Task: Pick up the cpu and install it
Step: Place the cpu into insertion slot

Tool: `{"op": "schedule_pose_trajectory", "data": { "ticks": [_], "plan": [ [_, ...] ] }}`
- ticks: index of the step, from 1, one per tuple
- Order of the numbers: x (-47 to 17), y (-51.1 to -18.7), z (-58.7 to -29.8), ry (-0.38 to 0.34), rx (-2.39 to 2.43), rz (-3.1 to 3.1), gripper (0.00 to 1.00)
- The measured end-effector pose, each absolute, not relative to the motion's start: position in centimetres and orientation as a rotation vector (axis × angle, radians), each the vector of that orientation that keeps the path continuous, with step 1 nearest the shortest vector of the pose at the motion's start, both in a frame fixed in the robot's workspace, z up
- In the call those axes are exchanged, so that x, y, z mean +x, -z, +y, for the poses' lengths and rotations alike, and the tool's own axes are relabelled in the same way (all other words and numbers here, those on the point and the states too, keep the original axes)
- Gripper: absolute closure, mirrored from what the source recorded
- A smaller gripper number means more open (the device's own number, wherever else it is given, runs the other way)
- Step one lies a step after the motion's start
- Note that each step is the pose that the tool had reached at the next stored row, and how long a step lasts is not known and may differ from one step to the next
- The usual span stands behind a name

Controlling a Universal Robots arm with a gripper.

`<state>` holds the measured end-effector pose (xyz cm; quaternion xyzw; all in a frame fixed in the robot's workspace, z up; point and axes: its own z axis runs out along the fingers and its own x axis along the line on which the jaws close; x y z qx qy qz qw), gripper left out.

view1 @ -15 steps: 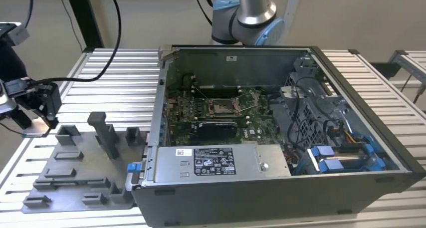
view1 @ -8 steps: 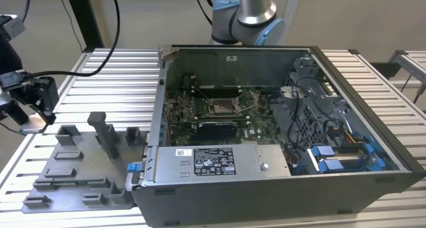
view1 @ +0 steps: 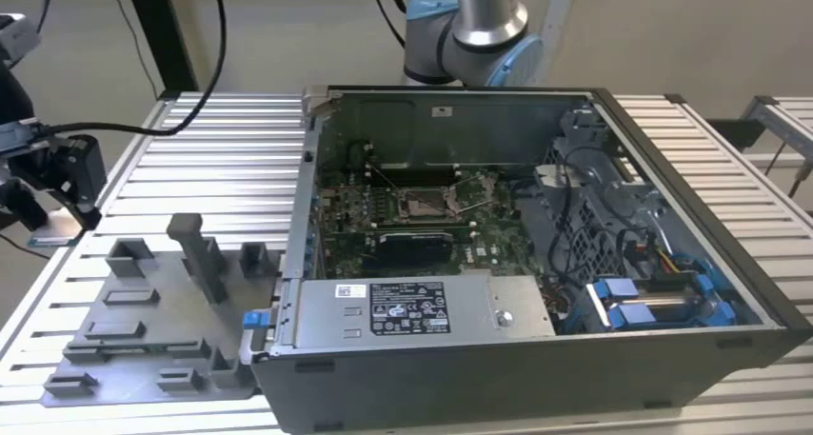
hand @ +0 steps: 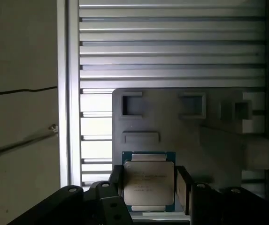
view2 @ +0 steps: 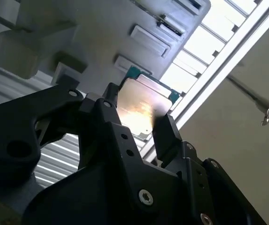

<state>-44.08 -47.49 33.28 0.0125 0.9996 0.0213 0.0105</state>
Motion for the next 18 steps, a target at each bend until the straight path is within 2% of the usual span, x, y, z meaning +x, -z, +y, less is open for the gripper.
{"op": "schedule_pose_trajectory", "data": {
  "ticks": [18],
  "plan": [
    [-44.1, -41.5, -47.5, -0.067, 0.039, 3.119, 1.00]
  ]
}}
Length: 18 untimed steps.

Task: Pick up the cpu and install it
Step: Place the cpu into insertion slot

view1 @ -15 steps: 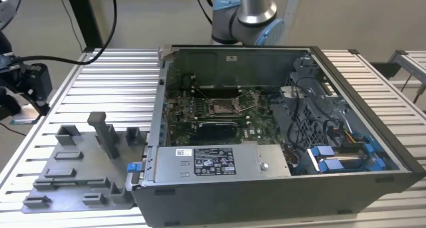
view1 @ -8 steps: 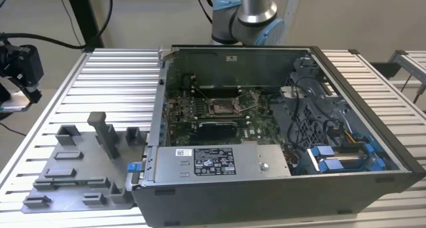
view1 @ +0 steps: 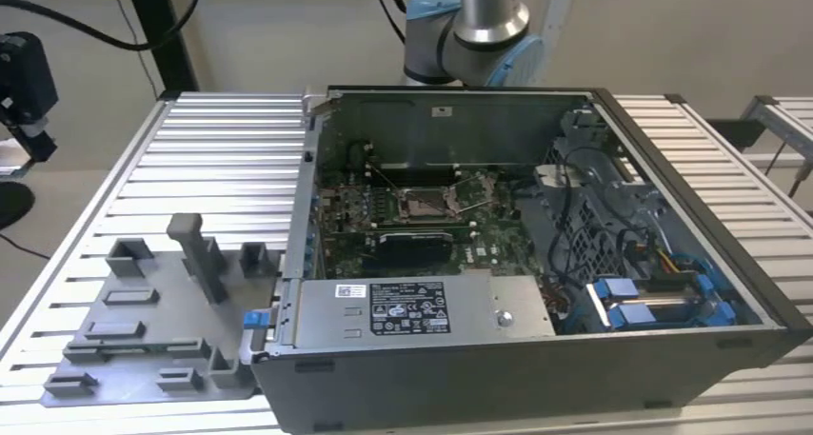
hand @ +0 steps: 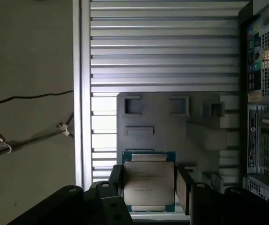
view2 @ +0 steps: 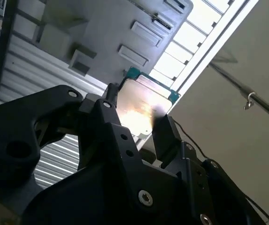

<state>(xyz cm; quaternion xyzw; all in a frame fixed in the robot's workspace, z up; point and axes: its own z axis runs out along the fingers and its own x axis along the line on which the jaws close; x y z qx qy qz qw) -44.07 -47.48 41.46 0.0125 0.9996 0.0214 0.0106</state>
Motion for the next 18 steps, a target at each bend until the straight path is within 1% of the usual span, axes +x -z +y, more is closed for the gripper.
{"op": "schedule_pose_trajectory", "data": {
  "ticks": [3, 11, 18],
  "plan": [
    [-44.1, -42.7, -47.5, -0.067, 0.039, 3.120, 1.00],
    [-44.0, -42.7, -47.5, -0.066, 0.039, 3.121, 1.00],
    [-41.2, -42.7, -47.5, -0.067, 0.039, 3.128, 1.00]
  ]
}}
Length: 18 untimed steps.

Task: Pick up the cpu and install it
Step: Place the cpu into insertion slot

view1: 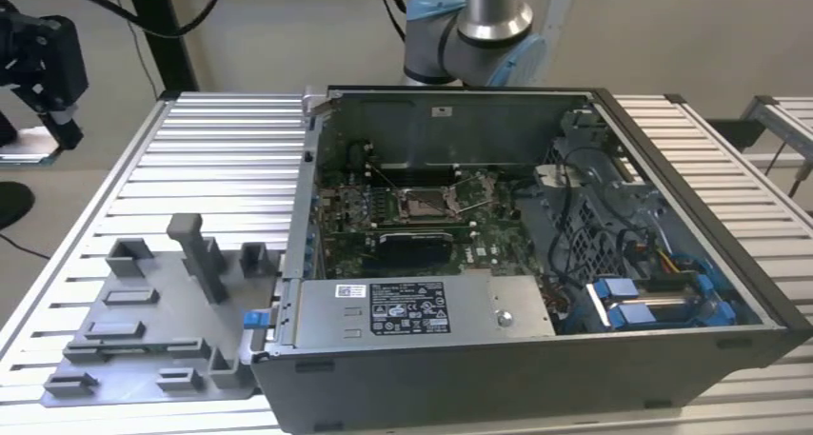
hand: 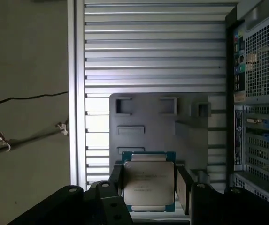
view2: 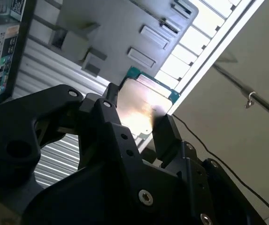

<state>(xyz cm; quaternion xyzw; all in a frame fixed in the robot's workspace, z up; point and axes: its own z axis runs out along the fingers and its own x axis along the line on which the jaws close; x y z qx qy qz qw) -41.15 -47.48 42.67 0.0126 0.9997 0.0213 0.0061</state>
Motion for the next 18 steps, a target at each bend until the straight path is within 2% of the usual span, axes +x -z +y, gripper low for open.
{"op": "schedule_pose_trajectory", "data": {
  "ticks": [18],
  "plan": [
    [-32.9, -42.7, -47.5, -0.067, 0.039, 3.134, 1.00]
  ]
}}
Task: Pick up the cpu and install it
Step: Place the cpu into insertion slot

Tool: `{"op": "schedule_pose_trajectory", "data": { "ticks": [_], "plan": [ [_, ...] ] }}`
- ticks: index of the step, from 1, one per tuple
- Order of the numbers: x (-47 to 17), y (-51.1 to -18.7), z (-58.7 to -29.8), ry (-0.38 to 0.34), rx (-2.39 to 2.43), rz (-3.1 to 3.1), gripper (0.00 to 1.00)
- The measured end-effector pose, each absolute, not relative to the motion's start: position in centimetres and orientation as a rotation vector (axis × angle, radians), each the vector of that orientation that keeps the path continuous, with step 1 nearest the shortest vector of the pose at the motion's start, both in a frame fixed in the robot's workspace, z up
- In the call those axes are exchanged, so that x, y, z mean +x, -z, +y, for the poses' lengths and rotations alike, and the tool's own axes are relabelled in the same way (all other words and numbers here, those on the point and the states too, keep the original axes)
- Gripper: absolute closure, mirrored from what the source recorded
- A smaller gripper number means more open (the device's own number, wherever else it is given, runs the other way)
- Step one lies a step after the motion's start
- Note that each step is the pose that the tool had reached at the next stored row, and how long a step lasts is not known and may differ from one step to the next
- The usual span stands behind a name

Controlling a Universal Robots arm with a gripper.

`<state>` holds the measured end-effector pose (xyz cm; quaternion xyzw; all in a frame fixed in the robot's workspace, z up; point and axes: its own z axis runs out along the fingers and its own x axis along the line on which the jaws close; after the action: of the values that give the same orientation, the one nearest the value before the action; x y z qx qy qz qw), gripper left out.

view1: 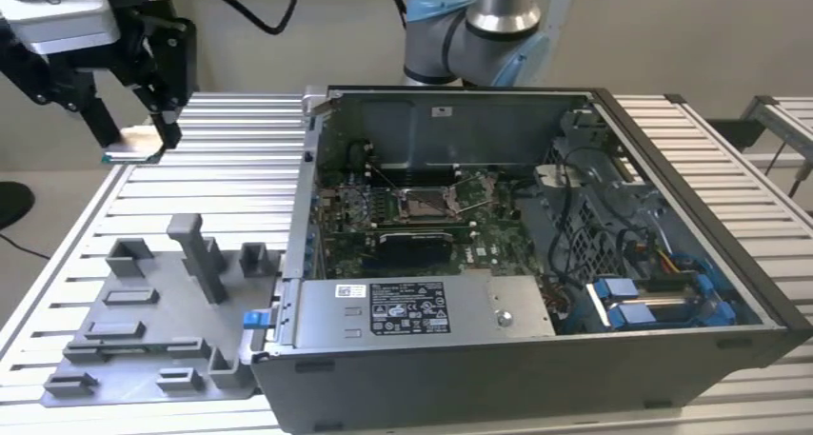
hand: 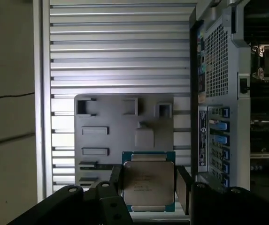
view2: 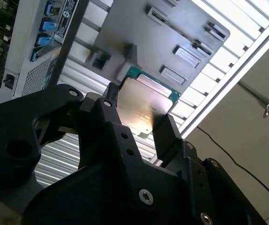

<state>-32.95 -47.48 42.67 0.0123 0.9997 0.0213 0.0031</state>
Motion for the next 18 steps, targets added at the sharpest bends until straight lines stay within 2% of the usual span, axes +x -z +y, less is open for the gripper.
{"op": "schedule_pose_trajectory", "data": {
  "ticks": [18],
  "plan": [
    [-24.8, -42.7, -47.5, -0.067, 0.038, 3.135, 1.00]
  ]
}}
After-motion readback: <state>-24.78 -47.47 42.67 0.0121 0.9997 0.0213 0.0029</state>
